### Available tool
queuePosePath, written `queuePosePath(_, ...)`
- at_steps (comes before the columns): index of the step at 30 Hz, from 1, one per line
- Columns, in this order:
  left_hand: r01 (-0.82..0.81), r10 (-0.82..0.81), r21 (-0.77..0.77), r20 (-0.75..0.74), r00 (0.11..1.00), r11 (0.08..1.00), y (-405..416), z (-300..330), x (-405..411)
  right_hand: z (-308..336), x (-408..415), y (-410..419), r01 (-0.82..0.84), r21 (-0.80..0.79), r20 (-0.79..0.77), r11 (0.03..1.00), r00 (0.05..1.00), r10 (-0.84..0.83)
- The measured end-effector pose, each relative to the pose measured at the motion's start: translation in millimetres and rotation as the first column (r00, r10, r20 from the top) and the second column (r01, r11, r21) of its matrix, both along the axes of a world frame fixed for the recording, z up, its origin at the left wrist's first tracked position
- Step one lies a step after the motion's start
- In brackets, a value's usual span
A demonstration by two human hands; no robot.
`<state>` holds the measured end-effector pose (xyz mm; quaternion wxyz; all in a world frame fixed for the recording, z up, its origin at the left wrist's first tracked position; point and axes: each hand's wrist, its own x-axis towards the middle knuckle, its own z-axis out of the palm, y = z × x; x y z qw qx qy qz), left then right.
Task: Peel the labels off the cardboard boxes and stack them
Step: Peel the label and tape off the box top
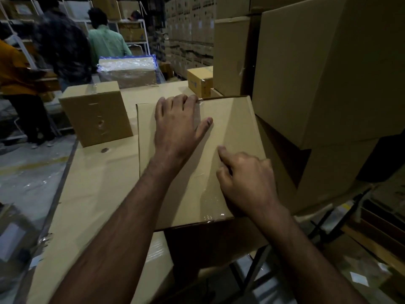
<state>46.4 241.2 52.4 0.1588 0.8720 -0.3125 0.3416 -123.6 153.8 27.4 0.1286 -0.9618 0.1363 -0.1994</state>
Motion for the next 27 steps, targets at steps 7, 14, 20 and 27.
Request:
queuePosePath(7, 0.015, -0.015, 0.011, 0.026, 1.0, 1.0, 6.5, 2.2, -11.1, -18.4, -25.5, 10.1, -0.021, -0.001, -0.003, 1.0, 1.0, 0.021)
queuePosePath(14, -0.046, 0.044, 0.029, 0.057, 0.997, 0.999, 3.6, -0.5, -22.3, -24.3, -22.1, -3.3, 0.007, 0.034, -0.009, 0.999, 1.0, -0.007)
queuePosePath(20, -0.02, 0.02, 0.009, 0.07, 0.997, 1.0, 10.3, -5.4, -35.8, -41.6, -14.6, -12.9, -0.004, -0.013, 0.212, 1.0, 0.977, 0.006)
queuePosePath(27, 0.028, -0.027, -0.01, 0.063, 0.998, 1.0, 14.9, -6.5, -45.9, -73.1, -20.1, -16.0, -0.048, 0.191, 0.384, 0.98, 0.923, -0.03)
